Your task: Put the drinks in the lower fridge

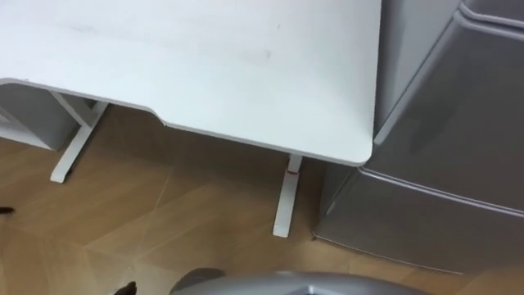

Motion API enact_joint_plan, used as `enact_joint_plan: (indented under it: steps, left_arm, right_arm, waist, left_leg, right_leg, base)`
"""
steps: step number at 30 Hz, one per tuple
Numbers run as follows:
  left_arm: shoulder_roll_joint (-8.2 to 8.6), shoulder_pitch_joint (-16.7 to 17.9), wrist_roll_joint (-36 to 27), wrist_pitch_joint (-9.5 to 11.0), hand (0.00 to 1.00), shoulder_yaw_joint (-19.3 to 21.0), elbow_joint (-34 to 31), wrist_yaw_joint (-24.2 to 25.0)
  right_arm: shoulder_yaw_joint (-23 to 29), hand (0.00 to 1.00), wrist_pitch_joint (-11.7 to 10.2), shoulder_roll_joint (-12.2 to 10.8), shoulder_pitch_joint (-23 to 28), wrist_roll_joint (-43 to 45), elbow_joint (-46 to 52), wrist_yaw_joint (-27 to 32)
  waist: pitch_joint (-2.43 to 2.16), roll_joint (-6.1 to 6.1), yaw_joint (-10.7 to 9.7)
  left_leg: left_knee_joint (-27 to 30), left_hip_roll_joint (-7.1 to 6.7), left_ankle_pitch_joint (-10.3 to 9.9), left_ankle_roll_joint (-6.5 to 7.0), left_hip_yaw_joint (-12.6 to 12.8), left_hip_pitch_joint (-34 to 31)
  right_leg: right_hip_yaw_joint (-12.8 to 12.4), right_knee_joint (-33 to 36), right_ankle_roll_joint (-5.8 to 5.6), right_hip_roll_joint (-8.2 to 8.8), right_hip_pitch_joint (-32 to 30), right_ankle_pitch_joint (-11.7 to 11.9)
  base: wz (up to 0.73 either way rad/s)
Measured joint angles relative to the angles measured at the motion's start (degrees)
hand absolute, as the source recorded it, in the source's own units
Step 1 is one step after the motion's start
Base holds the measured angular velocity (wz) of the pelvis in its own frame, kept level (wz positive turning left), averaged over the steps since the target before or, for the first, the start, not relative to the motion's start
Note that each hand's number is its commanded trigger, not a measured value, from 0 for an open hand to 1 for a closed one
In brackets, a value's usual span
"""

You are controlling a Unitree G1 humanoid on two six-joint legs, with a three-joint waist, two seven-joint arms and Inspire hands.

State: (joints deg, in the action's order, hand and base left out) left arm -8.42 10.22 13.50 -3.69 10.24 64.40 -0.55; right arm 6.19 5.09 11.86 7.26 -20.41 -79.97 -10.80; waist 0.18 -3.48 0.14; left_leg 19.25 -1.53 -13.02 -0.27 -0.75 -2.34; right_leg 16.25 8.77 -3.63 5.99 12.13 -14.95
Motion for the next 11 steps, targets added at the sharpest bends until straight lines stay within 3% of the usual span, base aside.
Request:
enact_joint_plan:
  steps: [11]
  left_arm:
    - [-0.49,-0.7,-0.2,0.0,0.00,-1.5,0.3,0.1]
  right_arm:
    - [0.0,0.00,0.6,0.1,-0.6,0.8,-0.3,-2.0]
  waist:
    - [0.39,0.28,-0.1]
  left_leg:
    - [-1.0,0.55,-0.1,0.06,1.8,1.0]
  right_leg:
    - [-1.9,0.1,0.04,-0.08,-0.2,1.0]
  base:
    - [-0.09]
